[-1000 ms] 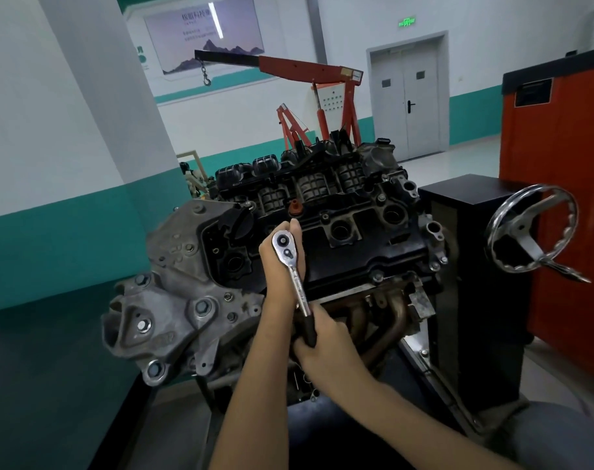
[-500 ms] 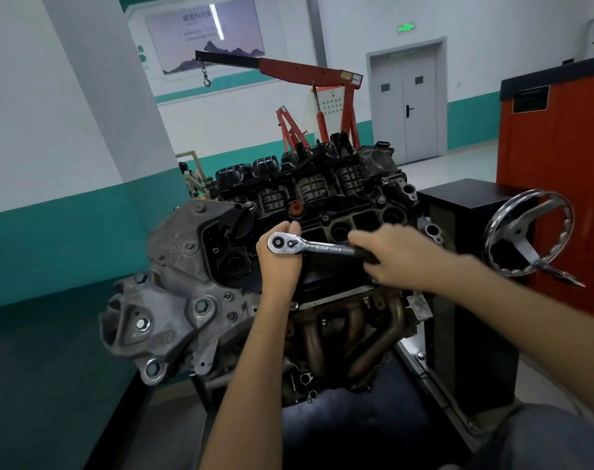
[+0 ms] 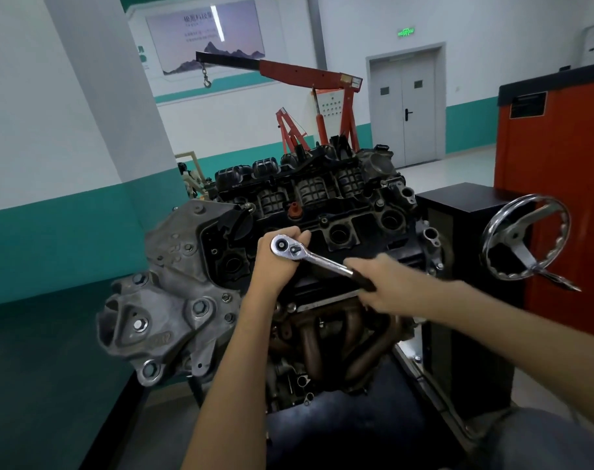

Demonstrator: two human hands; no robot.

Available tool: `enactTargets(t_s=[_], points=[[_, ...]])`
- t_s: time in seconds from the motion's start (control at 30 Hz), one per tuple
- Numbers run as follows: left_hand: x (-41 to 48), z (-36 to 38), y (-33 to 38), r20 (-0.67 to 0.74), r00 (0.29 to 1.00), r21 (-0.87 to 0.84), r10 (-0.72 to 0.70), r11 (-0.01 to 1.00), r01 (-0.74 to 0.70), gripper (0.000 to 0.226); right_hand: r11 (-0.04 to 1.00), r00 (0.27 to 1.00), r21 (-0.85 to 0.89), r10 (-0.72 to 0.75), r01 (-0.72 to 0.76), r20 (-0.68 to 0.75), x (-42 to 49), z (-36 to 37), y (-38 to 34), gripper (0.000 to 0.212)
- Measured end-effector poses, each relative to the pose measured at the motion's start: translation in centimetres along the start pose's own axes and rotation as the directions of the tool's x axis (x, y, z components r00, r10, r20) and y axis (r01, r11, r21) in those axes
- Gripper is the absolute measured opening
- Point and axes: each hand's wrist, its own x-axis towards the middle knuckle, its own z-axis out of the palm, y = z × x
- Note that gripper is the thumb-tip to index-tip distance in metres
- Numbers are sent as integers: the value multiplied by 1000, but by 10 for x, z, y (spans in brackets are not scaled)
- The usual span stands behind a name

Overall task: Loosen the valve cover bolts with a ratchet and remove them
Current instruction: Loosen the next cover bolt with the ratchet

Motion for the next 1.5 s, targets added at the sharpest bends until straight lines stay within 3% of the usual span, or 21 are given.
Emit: enactTargets(t_s=[0.1, 0.17, 0.23, 0.3, 0.37, 0.43, 0.53, 0.7, 0.77, 0.87, 0.9, 1.0, 1.07, 1.17, 1.23, 1.33, 1.4, 1.5], points=[[-1, 3, 5, -23, 1000, -25, 0, 1000, -1, 53, 905, 996, -415, -92, 92, 21, 23, -49, 9, 29], [0, 7, 7, -131, 990, -73, -44, 997, 35, 52, 902, 995, -427, -90, 69, -29, 28, -51, 6, 28], [3, 10, 8, -239, 965, -139, -109, 987, 78, 51, 953, 995, -303, -29, -2, -97, 18, -24, -2, 19], [5, 15, 8, -289, 949, -141, -123, 986, 85, 52, 995, 983, -34, 84, -91, -161, -1, 17, -14, 19], [5, 23, 11, -312, 945, -96, -100, 993, 73, 52, 939, 960, 309, 217, -154, -179, -15, 58, -33, 22], [3, 30, 15, -315, 945, -109, -91, 992, 59, 53, 810, 924, 562, 326, -165, -198, -16, 94, -54, 21], [1, 24, 12, -274, 961, -31, -49, 999, 42, 50, 764, 910, 632, 347, -133, -227, -9, 114, -70, 14], [-2, -1, 1, -15, 1000, 31, 22, 999, -21, 46, 953, 989, 294, 107, -72, -104, -11, 55, -24, 19], [1, -5, 3, 60, 998, 58, 32, 998, -36, 49, 997, 999, 65, 35, -33, -36, -3, 12, 1, 22], [3, -4, 7, 104, 994, 92, 22, 995, -32, 53, 906, 999, -424, -31, 17, -26, 19, -38, 19, 28], [2, -1, 7, 80, 997, 76, 14, 997, -20, 54, 878, 998, -478, -47, 19, -47, 23, -41, 20, 30], [-3, 7, 5, -100, 995, -70, -24, 997, 17, 52, 946, 990, -321, 11, -55, -140, 12, -7, 9, 21], [-4, 15, 6, -162, 987, -94, -22, 996, 7, 51, 990, 972, 12, 140, -140, -188, -8, 38, -6, 19], [0, 24, 8, -205, 979, -26, -14, 1000, 9, 51, 821, 902, 536, 365, -196, -229, -19, 97, -44, 24], [1, 24, 8, -233, 972, 35, -4, 999, 12, 52, 732, 863, 665, 425, -149, -273, -10, 125, -70, 27], [3, 19, 3, -204, 979, 79, -1, 997, 17, 51, 685, 870, 719, 420, -117, -258, -4, 131, -88, 27], [3, 12, 0, -138, 990, 81, 6, 997, 5, 48, 778, 905, 611, 354, -147, -234, -8, 113, -68, 22], [2, 2, -2, -13, 1000, 65, -1, 998, 2, 48, 950, 973, 280, 184, -141, -136, -14, 61, -24, 24]])
